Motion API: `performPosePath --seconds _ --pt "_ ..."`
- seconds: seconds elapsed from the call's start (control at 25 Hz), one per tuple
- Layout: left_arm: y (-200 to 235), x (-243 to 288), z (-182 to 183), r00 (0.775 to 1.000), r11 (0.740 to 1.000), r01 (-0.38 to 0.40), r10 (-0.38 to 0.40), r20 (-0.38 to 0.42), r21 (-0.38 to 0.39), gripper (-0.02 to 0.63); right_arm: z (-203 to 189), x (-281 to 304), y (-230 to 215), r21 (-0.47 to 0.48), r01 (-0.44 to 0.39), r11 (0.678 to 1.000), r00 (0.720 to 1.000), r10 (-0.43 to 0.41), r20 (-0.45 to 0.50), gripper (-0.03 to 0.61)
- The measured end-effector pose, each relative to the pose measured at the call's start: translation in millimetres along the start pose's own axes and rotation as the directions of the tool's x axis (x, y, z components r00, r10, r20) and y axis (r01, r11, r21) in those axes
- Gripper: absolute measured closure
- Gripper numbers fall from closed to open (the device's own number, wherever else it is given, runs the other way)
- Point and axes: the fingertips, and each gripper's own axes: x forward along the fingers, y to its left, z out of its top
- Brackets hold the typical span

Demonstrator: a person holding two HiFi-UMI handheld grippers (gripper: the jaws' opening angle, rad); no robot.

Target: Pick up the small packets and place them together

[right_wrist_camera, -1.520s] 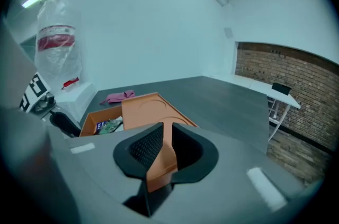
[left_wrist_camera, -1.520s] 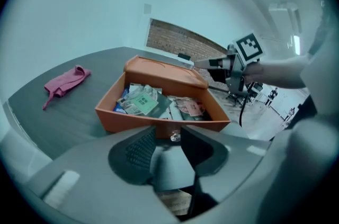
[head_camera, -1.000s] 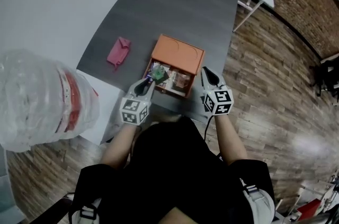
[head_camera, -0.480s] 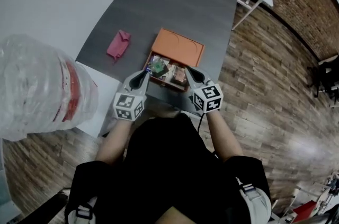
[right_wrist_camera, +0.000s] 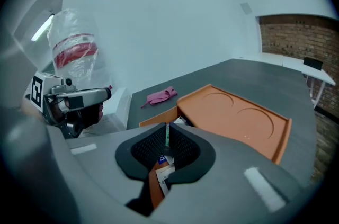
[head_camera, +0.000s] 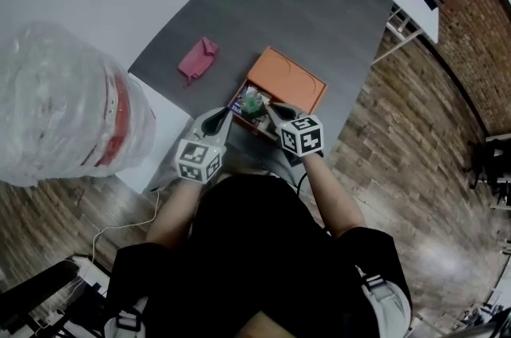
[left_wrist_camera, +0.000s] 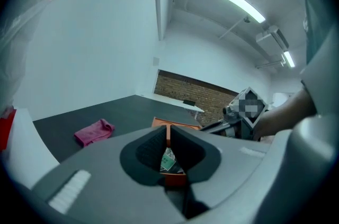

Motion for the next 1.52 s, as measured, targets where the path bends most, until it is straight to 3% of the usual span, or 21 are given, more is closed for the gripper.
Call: performPosePath --seconds 0.4,0.88,1.04,1.32,1.52 --pt "3.8 -0.8 -15.9 0.999 0.999 -0.032 0.03 -0.042 -0.032 0.591 -38.0 33.3 -13.2 0.141 0.012 0.99 0.979 0.017 -0.202 0.482" --pt "9.2 -10.0 -28.6 0.994 0.995 -0.077 0.072 -0.076 -0.066 0.591 -60.7 50.9 -19.0 0.228 0.032 0.973 0.95 0.041 -0.309 0.49" --pt "10.5 -11.4 -32.4 0.993 0.994 -0.086 0.079 -0.087 -0.069 0.592 -62.5 49.2 -14.5 0.221 0.016 0.975 0.945 0.057 -0.321 0.571" --pt "8.2 -2.7 -32.4 0.994 0.997 -0.059 0.053 -0.093 -0.057 0.597 -49.3 39.9 -4.8 0.247 -0.064 0.967 0.961 0.126 -0.247 0.575" --pt "4.5 7.4 -28.1 0.996 0.999 -0.026 0.022 -0.09 -0.044 0.6 -37.2 25.7 12.5 0.192 -0.17 0.967 0.959 0.207 -0.195 0.575"
